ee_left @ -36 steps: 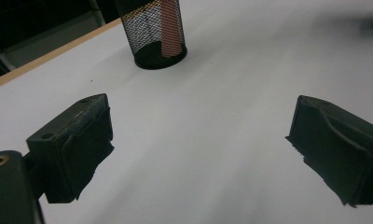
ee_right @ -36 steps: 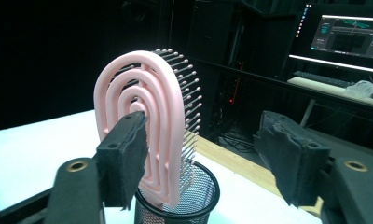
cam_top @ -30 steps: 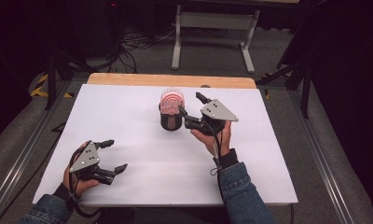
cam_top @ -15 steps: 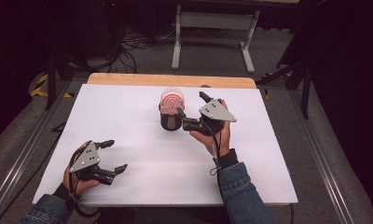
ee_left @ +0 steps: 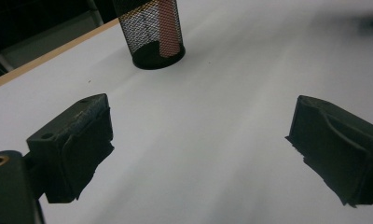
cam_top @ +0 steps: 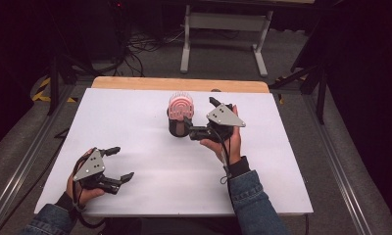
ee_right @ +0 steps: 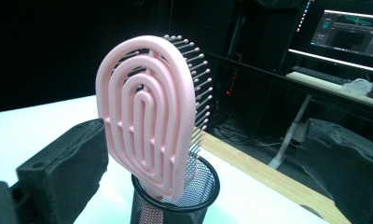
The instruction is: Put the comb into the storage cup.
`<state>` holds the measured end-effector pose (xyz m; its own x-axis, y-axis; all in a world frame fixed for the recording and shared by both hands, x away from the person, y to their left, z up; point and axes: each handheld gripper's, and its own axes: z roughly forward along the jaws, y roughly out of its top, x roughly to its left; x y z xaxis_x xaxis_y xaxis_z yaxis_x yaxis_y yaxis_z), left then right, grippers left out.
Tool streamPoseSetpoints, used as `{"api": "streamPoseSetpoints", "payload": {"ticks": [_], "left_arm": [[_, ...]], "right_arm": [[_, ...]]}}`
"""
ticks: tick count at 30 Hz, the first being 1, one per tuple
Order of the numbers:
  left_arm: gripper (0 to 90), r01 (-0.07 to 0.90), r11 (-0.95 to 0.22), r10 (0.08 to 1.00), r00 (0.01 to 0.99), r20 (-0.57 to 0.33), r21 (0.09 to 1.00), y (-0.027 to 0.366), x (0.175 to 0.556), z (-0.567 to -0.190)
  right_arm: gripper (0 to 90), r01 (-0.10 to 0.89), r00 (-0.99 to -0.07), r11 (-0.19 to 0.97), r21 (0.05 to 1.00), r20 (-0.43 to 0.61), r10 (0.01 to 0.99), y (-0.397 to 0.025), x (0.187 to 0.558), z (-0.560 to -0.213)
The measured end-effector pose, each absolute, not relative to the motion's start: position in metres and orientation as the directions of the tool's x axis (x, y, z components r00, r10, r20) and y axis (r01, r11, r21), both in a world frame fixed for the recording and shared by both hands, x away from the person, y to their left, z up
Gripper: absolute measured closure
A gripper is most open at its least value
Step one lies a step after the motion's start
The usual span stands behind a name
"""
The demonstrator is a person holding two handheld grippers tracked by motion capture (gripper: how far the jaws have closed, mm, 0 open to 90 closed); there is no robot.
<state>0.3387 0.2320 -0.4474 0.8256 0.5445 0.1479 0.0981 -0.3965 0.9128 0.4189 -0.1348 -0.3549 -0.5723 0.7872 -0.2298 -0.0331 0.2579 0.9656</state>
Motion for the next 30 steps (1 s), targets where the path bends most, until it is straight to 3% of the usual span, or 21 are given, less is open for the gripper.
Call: {"api": "streamPoseSetpoints", "payload": {"ticks": [30], "left_arm": [[7.3,0.095,-0.390,0.549,0.822,0.149,0.916,0.232,0.338,-0.447]], "right_arm": [[4.2,-0.076,-0.548,0.298,0.952,-0.290,0.785,-0.151,0.399,-0.343]]}}
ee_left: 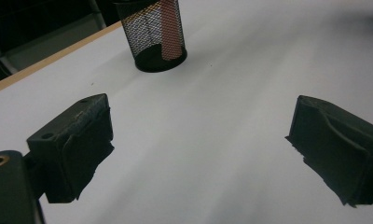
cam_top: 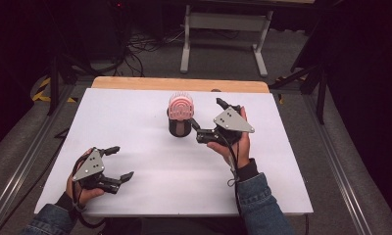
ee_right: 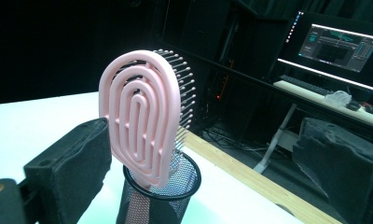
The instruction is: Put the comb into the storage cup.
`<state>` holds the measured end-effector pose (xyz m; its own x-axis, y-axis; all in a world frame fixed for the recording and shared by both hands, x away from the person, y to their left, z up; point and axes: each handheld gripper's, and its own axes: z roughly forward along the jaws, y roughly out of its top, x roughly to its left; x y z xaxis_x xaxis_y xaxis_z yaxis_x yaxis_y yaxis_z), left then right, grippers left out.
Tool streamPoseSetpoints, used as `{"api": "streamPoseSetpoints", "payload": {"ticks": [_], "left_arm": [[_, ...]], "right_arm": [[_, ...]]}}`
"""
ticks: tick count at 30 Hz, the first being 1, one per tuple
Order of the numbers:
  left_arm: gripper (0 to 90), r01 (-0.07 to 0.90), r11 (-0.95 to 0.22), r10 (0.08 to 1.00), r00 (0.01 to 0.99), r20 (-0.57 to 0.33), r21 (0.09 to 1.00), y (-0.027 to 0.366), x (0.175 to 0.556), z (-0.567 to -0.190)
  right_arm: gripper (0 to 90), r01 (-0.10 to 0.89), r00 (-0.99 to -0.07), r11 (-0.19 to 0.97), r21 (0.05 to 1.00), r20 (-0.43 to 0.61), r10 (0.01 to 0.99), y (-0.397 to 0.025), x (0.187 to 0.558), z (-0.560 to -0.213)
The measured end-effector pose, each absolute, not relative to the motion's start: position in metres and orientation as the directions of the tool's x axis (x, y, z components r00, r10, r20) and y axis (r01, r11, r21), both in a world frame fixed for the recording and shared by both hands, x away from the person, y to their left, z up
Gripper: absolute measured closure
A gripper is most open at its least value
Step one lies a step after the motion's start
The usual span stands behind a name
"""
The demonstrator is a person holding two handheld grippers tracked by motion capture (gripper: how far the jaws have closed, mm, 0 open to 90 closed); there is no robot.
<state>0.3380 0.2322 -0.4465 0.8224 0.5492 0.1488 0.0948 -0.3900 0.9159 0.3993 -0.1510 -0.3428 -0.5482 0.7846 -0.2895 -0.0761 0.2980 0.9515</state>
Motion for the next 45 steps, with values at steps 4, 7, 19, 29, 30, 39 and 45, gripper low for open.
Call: {"api": "streamPoseSetpoints", "payload": {"ticks": [4,7,19,29,30,39,45], "left_arm": [[7.2,0.096,-0.392,0.548,0.823,0.149,0.915,0.232,0.338,-0.447],[7.2,0.096,-0.391,0.549,0.822,0.148,0.915,0.232,0.338,-0.447],[7.1,0.097,-0.392,0.547,0.824,0.147,0.915,0.232,0.338,-0.447],[7.1,0.097,-0.395,0.544,0.826,0.148,0.913,0.231,0.338,-0.447],[7.2,0.096,-0.396,0.544,0.826,0.150,0.913,0.231,0.338,-0.447],[7.0,0.097,-0.395,0.545,0.825,0.148,0.914,0.232,0.338,-0.447],[7.0,0.096,-0.396,0.544,0.826,0.149,0.913,0.232,0.338,-0.447]], "right_arm": [[4.1,-0.075,-0.548,0.300,0.951,-0.291,0.784,-0.153,0.397,-0.341],[4.1,-0.078,-0.552,0.304,0.950,-0.295,0.780,-0.155,0.395,-0.341],[4.2,-0.084,-0.560,0.315,0.946,-0.306,0.770,-0.160,0.387,-0.338],[4.2,-0.085,-0.562,0.328,0.941,-0.317,0.764,-0.161,0.383,-0.340],[4.2,-0.084,-0.563,0.330,0.940,-0.318,0.763,-0.161,0.383,-0.341],[4.2,-0.084,-0.563,0.337,0.938,-0.324,0.760,-0.163,0.380,-0.343],[4.2,-0.089,-0.560,0.346,0.934,-0.334,0.758,-0.165,0.378,-0.344]]}}
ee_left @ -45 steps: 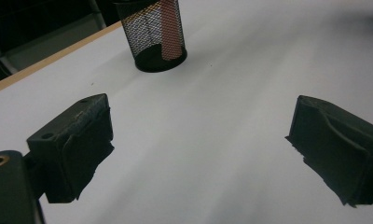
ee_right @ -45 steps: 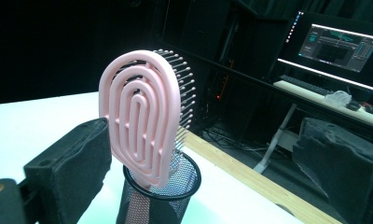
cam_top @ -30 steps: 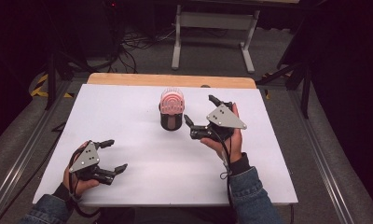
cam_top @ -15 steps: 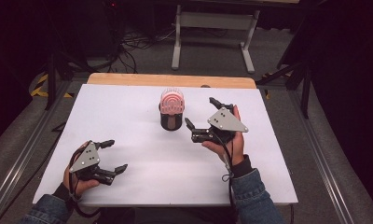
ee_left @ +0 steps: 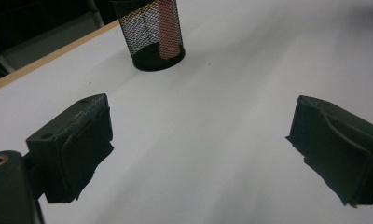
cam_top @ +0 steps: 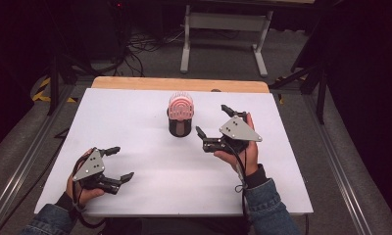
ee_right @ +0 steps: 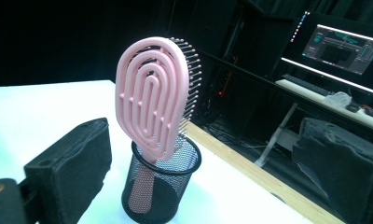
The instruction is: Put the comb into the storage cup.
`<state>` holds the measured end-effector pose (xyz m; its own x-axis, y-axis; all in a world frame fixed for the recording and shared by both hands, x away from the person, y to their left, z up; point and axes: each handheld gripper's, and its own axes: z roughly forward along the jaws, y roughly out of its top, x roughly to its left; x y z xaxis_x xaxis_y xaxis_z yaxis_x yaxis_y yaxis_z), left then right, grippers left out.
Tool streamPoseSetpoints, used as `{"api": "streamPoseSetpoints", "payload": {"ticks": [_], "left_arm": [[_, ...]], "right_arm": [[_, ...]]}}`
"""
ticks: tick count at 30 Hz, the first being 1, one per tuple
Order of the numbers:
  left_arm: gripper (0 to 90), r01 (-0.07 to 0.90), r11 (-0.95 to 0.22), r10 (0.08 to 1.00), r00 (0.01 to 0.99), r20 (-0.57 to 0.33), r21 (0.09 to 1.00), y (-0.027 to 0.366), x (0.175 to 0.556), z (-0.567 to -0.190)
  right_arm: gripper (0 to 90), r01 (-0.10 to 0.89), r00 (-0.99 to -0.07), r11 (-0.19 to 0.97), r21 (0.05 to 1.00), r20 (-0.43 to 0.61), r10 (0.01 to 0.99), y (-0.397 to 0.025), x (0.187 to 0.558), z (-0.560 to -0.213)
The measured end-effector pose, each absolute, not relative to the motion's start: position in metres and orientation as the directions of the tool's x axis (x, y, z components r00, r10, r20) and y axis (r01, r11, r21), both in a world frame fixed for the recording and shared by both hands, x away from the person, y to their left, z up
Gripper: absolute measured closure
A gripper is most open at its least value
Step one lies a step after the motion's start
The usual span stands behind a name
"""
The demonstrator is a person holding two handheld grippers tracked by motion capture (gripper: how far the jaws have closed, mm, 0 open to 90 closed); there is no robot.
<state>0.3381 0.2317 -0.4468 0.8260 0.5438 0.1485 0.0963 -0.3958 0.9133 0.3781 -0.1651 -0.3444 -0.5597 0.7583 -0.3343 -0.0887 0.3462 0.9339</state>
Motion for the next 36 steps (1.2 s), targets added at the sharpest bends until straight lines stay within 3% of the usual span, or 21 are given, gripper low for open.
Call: {"api": "streamPoseSetpoints", "payload": {"ticks": [36], "left_arm": [[7.0,0.097,-0.400,0.541,0.828,0.150,0.911,0.231,0.338,-0.447]], "right_arm": [[4.3,-0.082,-0.575,0.401,0.913,-0.372,0.729,-0.175,0.363,-0.355]]}}
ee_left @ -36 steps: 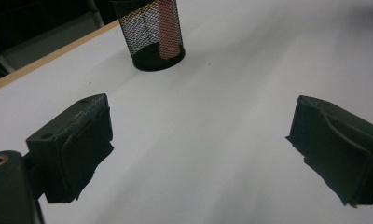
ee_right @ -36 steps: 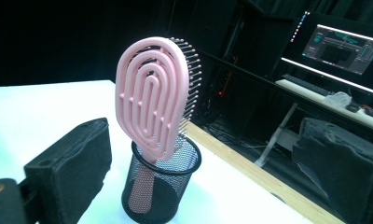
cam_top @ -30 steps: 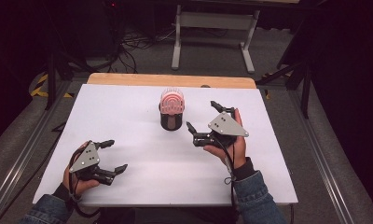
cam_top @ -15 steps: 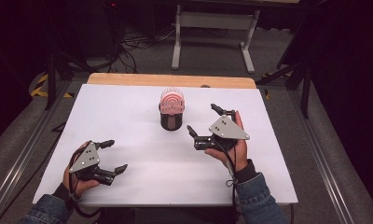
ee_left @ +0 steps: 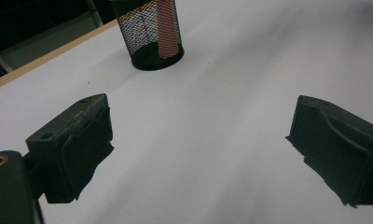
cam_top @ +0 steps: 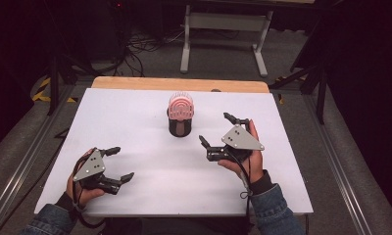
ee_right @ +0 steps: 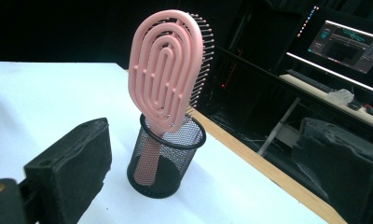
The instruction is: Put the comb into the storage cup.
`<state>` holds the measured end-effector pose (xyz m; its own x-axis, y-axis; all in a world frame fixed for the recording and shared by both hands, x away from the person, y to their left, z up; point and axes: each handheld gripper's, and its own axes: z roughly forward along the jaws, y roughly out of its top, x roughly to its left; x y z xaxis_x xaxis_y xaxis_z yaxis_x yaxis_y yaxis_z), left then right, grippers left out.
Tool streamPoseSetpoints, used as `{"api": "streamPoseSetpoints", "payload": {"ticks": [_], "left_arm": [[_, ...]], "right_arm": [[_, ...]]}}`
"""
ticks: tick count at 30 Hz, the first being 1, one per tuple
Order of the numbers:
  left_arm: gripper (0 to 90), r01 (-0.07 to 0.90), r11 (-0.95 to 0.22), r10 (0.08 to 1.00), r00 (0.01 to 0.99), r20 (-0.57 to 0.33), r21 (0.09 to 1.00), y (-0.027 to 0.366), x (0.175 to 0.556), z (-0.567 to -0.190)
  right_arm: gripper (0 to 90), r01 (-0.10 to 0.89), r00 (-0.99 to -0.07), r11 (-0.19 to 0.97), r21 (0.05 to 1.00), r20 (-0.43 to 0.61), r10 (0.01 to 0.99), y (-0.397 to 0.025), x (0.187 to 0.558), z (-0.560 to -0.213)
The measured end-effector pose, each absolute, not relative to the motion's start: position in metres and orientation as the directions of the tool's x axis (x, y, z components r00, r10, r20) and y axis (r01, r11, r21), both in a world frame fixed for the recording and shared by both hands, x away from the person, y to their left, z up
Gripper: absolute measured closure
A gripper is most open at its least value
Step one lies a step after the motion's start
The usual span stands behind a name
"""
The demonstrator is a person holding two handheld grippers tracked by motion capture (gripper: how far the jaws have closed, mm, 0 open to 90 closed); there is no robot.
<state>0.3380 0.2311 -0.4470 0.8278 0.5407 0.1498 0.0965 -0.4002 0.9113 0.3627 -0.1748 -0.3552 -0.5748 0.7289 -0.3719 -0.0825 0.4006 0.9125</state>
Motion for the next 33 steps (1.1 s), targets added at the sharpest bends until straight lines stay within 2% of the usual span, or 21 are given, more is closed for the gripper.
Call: {"api": "streamPoseSetpoints", "payload": {"ticks": [33], "left_arm": [[6.9,0.097,-0.396,0.542,0.827,0.148,0.913,0.230,0.337,-0.447]], "right_arm": [[4.4,-0.053,-0.567,0.435,0.899,-0.386,0.728,-0.197,0.347,-0.370]]}}
